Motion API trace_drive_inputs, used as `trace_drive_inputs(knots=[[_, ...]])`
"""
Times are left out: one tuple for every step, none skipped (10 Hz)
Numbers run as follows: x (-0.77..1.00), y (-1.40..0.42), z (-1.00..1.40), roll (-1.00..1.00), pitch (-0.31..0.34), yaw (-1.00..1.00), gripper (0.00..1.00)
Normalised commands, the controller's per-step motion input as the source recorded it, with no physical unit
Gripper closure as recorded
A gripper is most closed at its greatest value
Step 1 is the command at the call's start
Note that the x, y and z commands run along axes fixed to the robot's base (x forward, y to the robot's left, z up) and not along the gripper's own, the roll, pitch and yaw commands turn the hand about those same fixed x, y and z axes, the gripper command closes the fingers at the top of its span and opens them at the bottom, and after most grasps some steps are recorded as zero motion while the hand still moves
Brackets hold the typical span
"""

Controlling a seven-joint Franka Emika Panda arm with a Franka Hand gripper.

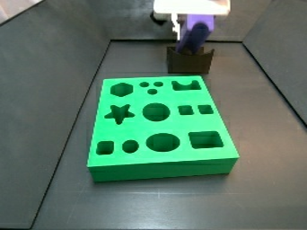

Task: Pick up the arch object. Move up. Place the arch object on the fixture. Regrasp the arch object. Rotate the arch object. Move to above the board. Insert the arch object.
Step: Place the arch object on the fixture, then regrasp the arch object.

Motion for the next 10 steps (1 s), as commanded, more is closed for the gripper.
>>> trace_drive_inputs(knots=[[0.14,0.1,-0.67,-0.18,-0.02,-0.15,1.0],[0.11,0.07,-0.46,-0.16,-0.04,-0.13,1.0],[0.08,0.01,-0.36,-0.1,-0.06,-0.09,1.0],[0.06,0.01,-0.36,-0.09,-0.063,-0.08,1.0],[0.06,0.0,-0.36,-0.09,-0.063,-0.06,1.0],[0.06,0.0,-0.36,-0.09,-0.063,-0.04,1.0],[0.06,0.0,-0.35,-0.09,-0.062,-0.02,1.0],[0.0,-0.5,-0.17,0.0,0.0,0.0,1.0],[0.0,0.0,0.0,0.0,0.0,0.0,0.0],[0.0,0.0,1.0,0.01,-0.034,-0.05,0.0]])
